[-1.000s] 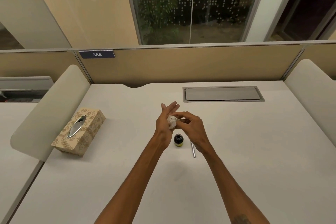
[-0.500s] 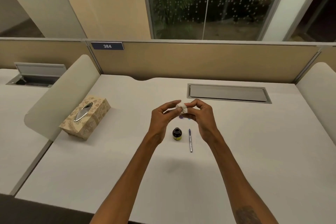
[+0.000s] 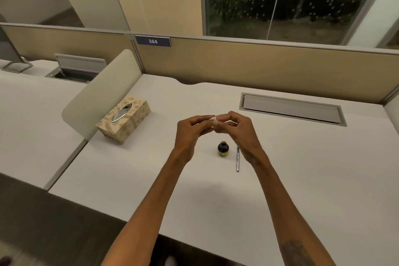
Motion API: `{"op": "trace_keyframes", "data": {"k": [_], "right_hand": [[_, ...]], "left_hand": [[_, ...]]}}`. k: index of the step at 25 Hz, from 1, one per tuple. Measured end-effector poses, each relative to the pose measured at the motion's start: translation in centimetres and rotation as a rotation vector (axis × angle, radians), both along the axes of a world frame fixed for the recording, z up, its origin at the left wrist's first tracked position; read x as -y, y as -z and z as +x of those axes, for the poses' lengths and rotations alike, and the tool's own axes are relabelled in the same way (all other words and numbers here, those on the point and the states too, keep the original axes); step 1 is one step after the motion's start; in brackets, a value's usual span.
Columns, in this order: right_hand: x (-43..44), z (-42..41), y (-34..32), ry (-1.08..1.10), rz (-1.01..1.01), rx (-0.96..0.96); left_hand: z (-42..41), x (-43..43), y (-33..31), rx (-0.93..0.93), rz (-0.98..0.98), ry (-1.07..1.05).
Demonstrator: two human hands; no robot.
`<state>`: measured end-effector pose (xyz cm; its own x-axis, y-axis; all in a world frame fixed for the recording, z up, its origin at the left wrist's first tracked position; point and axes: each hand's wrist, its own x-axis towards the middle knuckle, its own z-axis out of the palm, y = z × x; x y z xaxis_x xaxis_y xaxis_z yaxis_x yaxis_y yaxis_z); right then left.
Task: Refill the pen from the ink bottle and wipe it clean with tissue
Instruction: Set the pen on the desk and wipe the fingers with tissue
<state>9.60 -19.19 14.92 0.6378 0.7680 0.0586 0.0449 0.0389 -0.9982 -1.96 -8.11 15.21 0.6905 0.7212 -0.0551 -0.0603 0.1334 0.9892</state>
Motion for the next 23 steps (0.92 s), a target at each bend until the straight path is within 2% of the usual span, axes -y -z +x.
{"op": "trace_keyframes", "data": {"k": [4, 8, 13, 19, 23], "right_hand": [[-1.6, -2.4, 0.0, 0.080, 0.025, -0.047], [-3.3, -5.9, -0.3, 0.133, 0.025, -0.072], [-4.6, -10.6, -0.7, -0.022, 0.020, -0.048], [-6.7, -17.3, -0.1, -0.200, -0.168, 0.220], [-8.8, -23.0, 1.5, -0.199, -0.209, 0.253]], "left_hand": [[-3.2, -1.6, -0.6, -0.023, 0.190, 0.117], [-6.0, -2.4, -0.8, -0.020, 0.329, 0.039], [-11.1, -4.1, -0.4, 0.037, 0.275, -0.093], [-19.5, -6.0, 1.1, -0.057, 0.161, -0.134], [-25.7, -7.7, 2.8, -0.127, 0.008, -0.123]]}}
